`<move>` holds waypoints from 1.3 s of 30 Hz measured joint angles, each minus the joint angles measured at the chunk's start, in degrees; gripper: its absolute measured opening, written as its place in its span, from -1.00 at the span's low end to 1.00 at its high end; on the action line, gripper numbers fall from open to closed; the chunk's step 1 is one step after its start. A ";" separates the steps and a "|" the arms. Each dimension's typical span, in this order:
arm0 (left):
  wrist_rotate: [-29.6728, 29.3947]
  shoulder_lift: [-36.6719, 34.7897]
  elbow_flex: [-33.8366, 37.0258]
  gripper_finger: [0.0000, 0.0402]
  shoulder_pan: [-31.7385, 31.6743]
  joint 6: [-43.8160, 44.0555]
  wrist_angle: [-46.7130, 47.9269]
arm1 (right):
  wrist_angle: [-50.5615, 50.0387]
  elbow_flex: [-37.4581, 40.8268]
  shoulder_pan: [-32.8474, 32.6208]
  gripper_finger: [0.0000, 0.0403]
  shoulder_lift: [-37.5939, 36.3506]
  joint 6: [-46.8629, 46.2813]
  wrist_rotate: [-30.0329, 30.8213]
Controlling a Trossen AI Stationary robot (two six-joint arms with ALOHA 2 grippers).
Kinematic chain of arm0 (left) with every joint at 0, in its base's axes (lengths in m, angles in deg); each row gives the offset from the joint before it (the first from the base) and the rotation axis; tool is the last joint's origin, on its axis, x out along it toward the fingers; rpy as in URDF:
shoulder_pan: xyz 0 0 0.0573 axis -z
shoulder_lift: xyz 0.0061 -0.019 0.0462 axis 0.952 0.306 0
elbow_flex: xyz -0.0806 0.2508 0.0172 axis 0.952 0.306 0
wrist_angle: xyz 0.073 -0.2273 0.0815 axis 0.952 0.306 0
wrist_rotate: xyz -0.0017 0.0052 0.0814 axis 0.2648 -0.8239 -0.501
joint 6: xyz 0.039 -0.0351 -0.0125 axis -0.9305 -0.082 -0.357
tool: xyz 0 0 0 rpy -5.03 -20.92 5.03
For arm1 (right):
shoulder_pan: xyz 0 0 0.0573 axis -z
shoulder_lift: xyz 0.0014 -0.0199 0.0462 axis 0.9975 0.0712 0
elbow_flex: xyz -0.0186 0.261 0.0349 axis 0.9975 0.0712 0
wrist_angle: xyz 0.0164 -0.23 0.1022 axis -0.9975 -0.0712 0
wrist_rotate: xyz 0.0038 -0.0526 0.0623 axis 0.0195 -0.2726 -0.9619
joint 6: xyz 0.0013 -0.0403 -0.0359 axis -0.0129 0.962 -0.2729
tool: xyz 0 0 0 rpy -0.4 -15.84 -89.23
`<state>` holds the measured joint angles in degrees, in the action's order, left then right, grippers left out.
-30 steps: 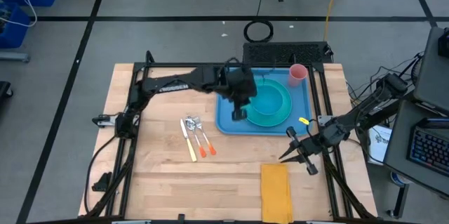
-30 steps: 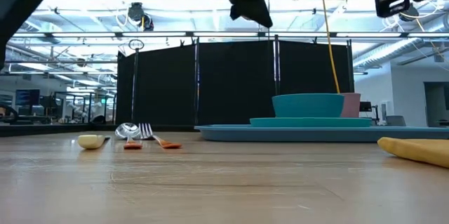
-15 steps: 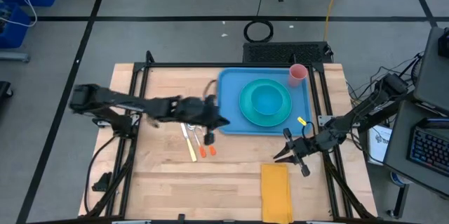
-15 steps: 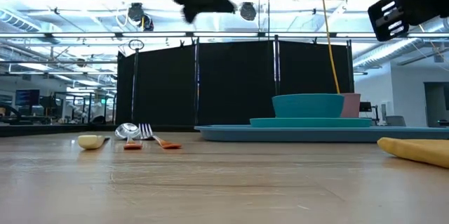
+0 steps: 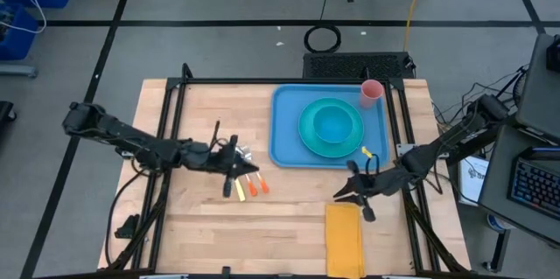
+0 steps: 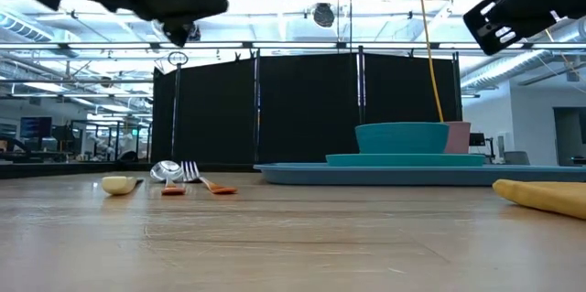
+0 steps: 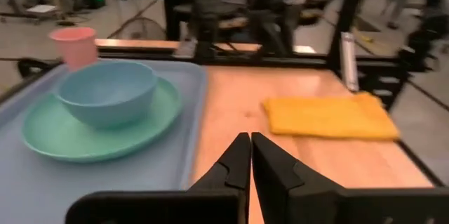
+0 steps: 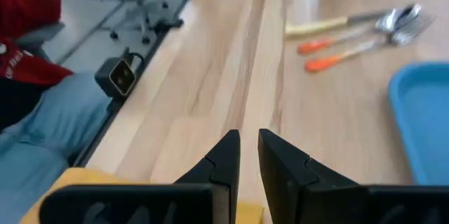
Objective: Set up tray
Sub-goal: Put the orange napkin onto the blue tray
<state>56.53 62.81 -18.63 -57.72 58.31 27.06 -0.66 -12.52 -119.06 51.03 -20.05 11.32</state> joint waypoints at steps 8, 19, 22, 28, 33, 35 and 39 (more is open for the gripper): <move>-1.01 0.09 6.97 -0.87 7.20 0.66 -13.59 | -13.65 -5.97 2.86 -0.79 3.48 -11.71 -9.34; -9.48 0.13 9.76 -0.80 11.69 2.30 -14.55 | -17.21 -5.97 5.59 -0.79 7.82 -19.28 -17.77; -9.51 0.13 9.76 -0.80 11.71 2.57 -14.60 | -17.24 -5.97 6.58 -0.75 10.98 -21.42 -20.48; -9.51 0.13 9.74 -0.80 11.79 3.18 -14.48 | -16.63 -5.95 8.21 -0.48 16.71 -21.18 -23.62; -9.53 0.13 9.74 -0.80 12.09 3.29 -14.32 | -16.68 -5.91 9.55 -0.20 17.30 -20.15 -23.63; -9.53 0.13 9.74 -0.80 12.09 3.42 -14.18 | -17.35 -5.91 9.95 -0.11 17.36 -20.44 -24.39; -9.53 0.13 9.74 -0.80 12.06 3.49 -13.87 | -19.26 -5.89 10.33 -0.01 18.54 -23.47 -27.32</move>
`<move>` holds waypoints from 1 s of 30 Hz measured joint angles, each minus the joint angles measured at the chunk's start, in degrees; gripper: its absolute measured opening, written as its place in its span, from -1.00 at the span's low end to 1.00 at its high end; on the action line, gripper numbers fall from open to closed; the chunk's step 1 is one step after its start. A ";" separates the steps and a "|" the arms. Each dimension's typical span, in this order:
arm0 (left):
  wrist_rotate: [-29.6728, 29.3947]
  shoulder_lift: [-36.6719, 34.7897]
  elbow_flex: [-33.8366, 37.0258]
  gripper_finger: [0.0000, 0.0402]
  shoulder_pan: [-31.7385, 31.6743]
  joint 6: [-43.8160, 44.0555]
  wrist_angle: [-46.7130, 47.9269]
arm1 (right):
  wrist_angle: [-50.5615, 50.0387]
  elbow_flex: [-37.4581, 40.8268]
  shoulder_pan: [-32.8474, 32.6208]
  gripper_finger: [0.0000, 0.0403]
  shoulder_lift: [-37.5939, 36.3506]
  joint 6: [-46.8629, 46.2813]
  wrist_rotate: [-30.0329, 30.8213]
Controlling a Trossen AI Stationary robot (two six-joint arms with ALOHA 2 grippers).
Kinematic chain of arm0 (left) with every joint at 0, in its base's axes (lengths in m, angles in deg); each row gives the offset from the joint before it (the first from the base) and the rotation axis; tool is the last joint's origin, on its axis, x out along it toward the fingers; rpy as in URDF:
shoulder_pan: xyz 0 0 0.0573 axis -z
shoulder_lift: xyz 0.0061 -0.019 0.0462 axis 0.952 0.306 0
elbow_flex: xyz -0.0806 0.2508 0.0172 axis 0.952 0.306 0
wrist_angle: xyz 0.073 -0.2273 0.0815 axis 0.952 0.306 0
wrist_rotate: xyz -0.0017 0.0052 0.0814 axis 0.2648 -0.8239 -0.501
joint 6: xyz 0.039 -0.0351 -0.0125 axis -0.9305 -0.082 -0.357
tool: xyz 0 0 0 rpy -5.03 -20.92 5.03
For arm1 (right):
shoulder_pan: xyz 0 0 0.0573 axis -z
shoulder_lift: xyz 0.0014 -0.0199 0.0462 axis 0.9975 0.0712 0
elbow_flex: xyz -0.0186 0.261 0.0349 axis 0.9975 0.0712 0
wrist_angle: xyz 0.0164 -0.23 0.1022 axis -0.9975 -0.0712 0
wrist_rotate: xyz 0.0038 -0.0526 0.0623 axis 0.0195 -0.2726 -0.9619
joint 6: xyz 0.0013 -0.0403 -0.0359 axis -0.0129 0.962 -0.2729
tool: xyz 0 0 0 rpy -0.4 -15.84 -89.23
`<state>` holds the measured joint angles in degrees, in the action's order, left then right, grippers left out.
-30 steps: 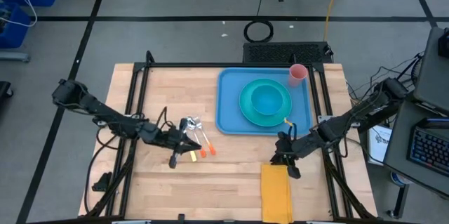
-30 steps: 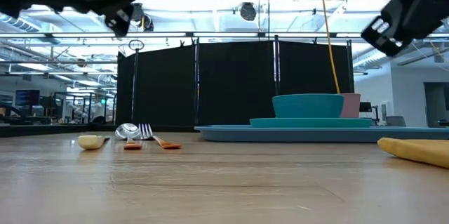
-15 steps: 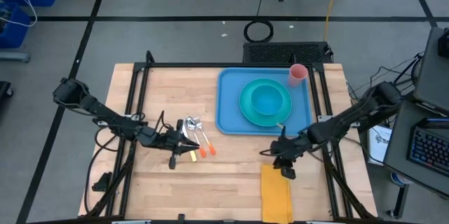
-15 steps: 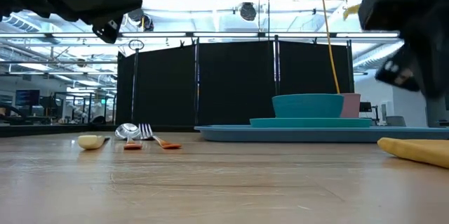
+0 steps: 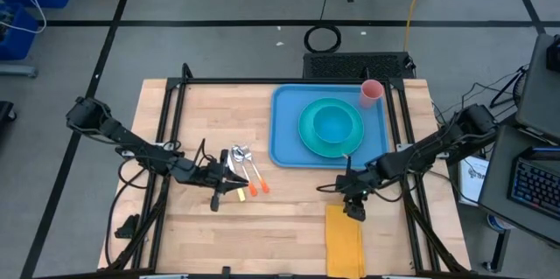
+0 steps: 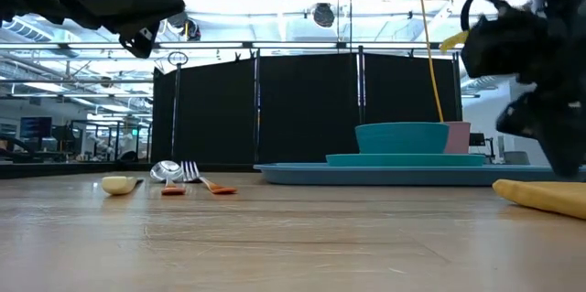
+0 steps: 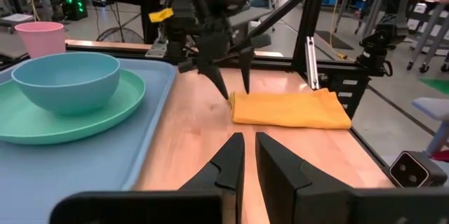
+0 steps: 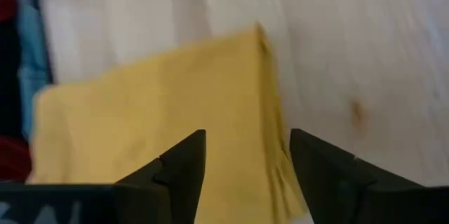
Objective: Set up tray
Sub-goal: Put the orange napkin onto the blue tray
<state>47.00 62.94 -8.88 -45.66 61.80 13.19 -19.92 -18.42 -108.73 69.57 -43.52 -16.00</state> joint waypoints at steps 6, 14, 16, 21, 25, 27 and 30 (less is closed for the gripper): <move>0.02 0.00 0.00 -0.80 0.00 0.31 0.03 | 0.27 0.05 1.00 0.02 3.76 -0.05 -1.03; 0.04 0.00 0.00 -0.80 0.00 0.28 0.16 | 2.00 -0.12 2.36 0.02 7.00 0.67 -5.18; 0.04 0.00 0.00 -0.80 -0.02 0.26 0.15 | 2.42 -0.06 2.57 0.02 6.36 1.25 -5.40; 0.04 0.00 0.00 -0.80 -0.02 0.25 0.42 | 3.44 0.10 2.59 0.02 5.61 1.53 -6.08; 0.04 0.00 -0.02 -0.80 -0.02 0.24 0.57 | 5.52 0.10 2.13 0.02 6.85 2.00 -6.69; 0.04 0.00 -0.02 -0.80 -0.02 0.32 0.87 | 6.27 0.07 2.03 0.00 7.88 2.42 -6.76; 0.04 0.00 -0.02 -0.80 -0.02 0.47 1.20 | 6.48 -0.06 2.03 -0.06 8.89 2.41 -7.25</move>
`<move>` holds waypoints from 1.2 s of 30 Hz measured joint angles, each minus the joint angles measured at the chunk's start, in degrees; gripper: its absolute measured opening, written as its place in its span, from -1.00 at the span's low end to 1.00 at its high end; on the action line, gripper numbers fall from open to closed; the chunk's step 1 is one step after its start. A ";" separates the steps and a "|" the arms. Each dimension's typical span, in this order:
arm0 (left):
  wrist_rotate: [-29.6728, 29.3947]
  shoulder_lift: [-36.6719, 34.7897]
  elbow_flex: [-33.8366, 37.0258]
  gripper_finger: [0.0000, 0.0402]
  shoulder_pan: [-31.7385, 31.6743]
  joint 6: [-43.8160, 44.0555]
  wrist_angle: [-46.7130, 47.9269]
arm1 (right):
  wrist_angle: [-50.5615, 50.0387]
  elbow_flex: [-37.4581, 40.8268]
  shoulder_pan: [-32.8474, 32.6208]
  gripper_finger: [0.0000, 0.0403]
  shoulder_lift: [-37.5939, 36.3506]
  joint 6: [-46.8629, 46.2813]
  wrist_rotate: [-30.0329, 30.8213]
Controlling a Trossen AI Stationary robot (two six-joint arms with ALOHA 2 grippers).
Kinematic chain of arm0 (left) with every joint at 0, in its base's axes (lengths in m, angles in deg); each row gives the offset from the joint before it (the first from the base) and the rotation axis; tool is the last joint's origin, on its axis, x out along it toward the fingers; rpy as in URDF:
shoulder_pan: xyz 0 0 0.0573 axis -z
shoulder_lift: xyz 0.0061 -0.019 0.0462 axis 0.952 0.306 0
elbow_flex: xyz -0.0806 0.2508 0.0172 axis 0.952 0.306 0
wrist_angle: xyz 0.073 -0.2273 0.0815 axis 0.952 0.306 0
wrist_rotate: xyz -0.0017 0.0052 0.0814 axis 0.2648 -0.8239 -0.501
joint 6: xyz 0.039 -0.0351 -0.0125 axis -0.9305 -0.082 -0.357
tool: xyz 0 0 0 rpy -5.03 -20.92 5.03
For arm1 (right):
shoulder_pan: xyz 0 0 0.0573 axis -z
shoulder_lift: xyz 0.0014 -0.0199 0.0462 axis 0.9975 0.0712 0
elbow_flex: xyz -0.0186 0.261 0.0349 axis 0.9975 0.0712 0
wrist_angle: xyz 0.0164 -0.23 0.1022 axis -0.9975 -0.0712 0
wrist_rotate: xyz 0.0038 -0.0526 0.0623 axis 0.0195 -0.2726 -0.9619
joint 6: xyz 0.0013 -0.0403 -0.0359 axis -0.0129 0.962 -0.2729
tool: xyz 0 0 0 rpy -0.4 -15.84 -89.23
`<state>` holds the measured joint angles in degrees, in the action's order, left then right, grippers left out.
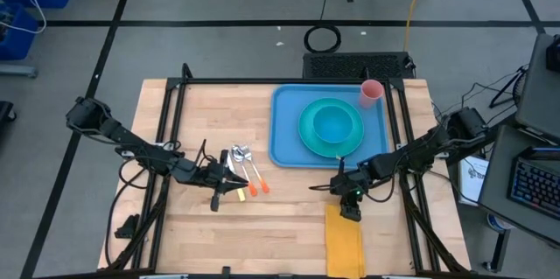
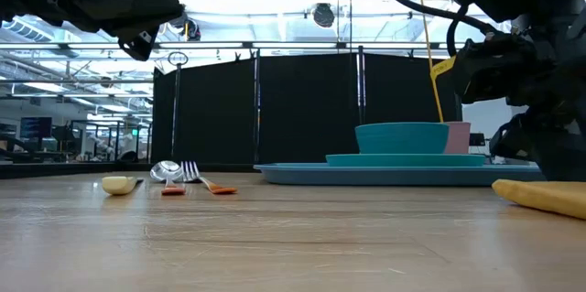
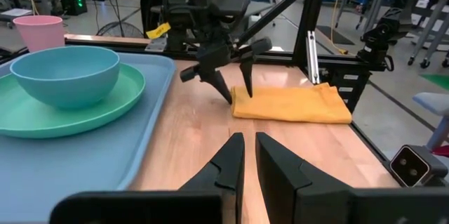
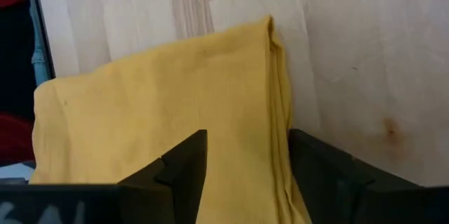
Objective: Set up tray
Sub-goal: Put the orange napkin onto the blue tray
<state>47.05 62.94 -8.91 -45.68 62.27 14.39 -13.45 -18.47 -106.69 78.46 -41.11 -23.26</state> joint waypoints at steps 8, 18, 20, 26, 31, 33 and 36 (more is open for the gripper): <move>-0.02 0.00 0.00 -0.80 -0.05 0.07 -0.02 | 1.82 0.06 -0.52 -0.32 0.03 0.40 -0.75; -0.02 0.00 -0.01 -0.80 -0.07 0.12 -0.02 | 3.14 0.17 -0.89 -0.71 0.25 2.82 -2.02; -0.02 0.00 -0.02 -0.80 -0.07 0.12 -0.02 | 3.58 0.17 -0.87 -0.85 0.25 3.41 -1.97; -0.04 0.00 -0.02 -0.80 -0.07 0.14 -0.02 | 5.12 0.17 -0.81 -0.97 0.23 5.83 1.10; -1.01 0.00 -0.02 -0.80 -0.07 0.27 -0.02 | 10.08 0.17 -0.57 -0.99 0.16 9.16 2.05; -1.03 0.00 -0.02 -0.80 -0.07 0.27 -0.02 | 11.04 0.17 -0.16 -0.99 0.14 10.41 2.29; -1.03 0.00 -0.02 -0.80 -0.07 0.25 -0.02 | 10.93 0.17 0.59 -0.99 0.14 12.41 3.96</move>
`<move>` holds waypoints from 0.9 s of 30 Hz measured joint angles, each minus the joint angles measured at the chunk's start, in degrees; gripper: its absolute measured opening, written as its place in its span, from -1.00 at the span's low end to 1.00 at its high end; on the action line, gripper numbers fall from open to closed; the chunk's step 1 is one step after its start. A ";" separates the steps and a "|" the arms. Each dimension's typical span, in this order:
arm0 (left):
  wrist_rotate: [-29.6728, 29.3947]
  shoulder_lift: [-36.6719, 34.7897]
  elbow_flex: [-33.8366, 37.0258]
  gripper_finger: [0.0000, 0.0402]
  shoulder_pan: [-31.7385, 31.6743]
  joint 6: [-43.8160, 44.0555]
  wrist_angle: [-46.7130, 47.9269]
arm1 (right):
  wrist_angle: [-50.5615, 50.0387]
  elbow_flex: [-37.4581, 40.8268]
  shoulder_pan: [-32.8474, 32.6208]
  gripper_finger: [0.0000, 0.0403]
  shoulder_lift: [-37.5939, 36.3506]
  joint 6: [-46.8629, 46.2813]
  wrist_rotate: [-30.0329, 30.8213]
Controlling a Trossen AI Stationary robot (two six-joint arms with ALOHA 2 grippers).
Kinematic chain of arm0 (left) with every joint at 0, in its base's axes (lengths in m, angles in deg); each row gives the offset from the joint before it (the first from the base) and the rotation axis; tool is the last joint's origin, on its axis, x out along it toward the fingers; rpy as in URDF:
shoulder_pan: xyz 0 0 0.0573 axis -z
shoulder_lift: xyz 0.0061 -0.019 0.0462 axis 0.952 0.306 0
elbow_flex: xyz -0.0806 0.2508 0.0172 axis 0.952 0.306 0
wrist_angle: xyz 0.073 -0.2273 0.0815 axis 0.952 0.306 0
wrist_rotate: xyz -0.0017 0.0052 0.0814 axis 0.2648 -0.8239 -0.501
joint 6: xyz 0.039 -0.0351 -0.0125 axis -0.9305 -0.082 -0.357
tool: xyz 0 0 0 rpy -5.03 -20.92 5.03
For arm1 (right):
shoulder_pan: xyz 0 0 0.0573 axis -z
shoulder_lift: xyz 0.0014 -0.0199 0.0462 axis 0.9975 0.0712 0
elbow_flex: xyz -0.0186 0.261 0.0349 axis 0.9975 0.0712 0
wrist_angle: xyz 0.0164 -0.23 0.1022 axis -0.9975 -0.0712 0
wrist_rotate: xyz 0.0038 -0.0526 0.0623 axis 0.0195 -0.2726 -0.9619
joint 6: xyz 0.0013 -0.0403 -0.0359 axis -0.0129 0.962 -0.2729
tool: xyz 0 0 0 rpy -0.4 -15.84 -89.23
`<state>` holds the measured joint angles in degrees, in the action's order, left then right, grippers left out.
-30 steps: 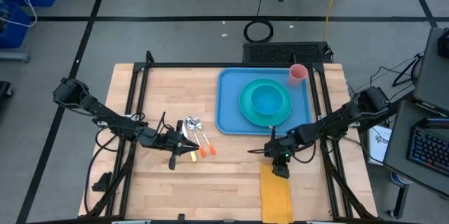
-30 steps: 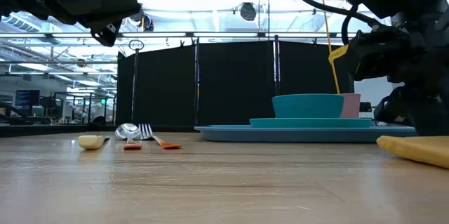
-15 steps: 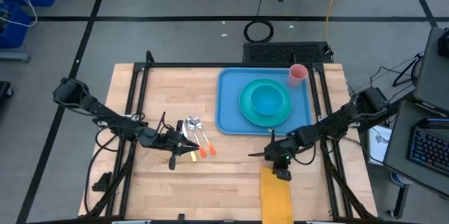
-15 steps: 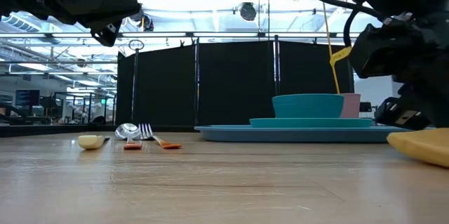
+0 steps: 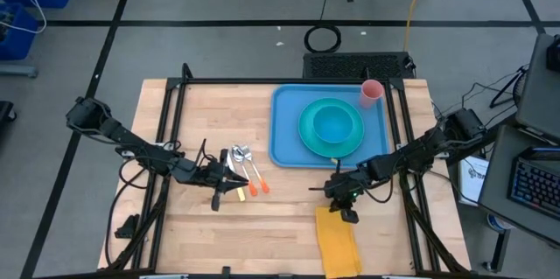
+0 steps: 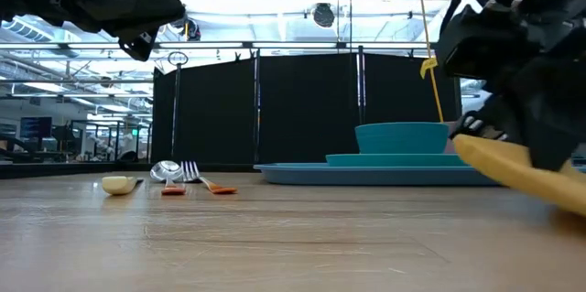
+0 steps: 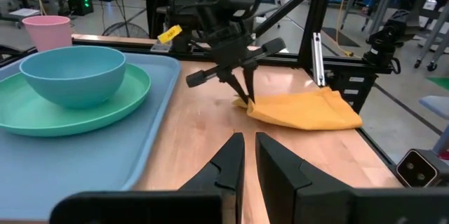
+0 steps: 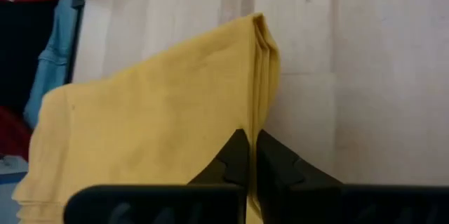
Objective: Set up tray
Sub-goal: Put the orange napkin onto the blue tray
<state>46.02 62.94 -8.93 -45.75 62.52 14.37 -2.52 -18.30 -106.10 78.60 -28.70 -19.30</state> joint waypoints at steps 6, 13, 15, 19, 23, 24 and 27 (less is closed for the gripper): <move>-0.02 0.00 0.00 -0.80 -0.04 -0.03 0.00 | 0.18 0.00 2.10 -0.99 0.00 3.63 1.73; -0.05 0.00 0.00 -0.80 -0.05 -0.31 0.00 | 2.08 -0.99 4.59 -1.00 0.11 8.12 2.50; -0.45 0.00 0.00 -0.80 -0.09 -0.31 0.00 | 1.83 -2.59 5.08 -1.00 0.98 9.94 2.50; -1.24 0.00 0.00 -0.80 -0.09 -0.22 0.10 | -0.86 -7.64 6.00 -1.00 4.34 14.08 2.50; -1.42 0.00 0.00 -0.80 -0.09 0.19 0.45 | -6.17 -13.72 7.69 -1.00 9.50 18.11 2.70; -1.42 0.00 0.00 -0.80 -0.09 0.25 0.51 | -7.14 -15.02 8.14 -1.00 10.71 19.03 2.71; -1.42 0.00 0.00 -0.80 -0.09 1.21 1.34 | -9.29 -18.63 9.66 -1.00 14.13 22.10 2.79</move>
<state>44.60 62.94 -8.93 -45.84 63.73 15.71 -11.81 -36.93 -96.44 92.72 -6.60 -16.51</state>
